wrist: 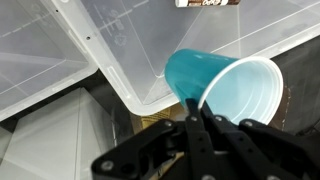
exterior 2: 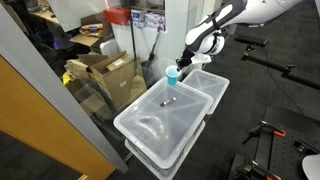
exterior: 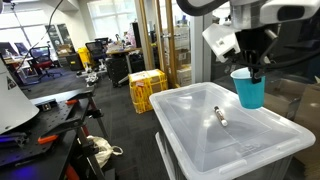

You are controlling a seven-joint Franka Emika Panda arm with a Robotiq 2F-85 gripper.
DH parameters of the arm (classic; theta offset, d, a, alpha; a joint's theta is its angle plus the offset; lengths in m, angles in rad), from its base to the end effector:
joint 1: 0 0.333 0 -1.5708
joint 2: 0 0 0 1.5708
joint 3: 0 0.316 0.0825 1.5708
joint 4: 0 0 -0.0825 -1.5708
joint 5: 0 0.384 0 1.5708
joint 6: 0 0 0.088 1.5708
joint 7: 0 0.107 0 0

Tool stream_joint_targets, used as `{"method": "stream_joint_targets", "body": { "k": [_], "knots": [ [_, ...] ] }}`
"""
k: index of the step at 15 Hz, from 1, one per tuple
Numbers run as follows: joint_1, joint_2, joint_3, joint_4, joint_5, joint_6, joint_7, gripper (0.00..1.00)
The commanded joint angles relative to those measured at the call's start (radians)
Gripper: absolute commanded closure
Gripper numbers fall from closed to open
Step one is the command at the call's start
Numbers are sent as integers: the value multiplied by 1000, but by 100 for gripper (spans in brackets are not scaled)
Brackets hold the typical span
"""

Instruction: Move the blue cup to the right

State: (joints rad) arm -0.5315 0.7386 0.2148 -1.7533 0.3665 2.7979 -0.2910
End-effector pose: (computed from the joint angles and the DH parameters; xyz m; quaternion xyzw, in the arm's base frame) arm 0.6419 -0.2453 0.1849 -0.9544 0.2091 -0.1870 0.1021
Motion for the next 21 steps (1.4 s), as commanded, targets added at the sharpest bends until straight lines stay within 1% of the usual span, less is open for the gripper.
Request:
{"method": "stream_joint_targets", "body": {
  "k": [1,11,21],
  "knots": [
    [48,52,-45,87,-11,-56,41,99],
    [56,178,-54,239,-8,-103,47,99],
    [56,285,-57,377,-1,-205,59,99]
  ]
}}
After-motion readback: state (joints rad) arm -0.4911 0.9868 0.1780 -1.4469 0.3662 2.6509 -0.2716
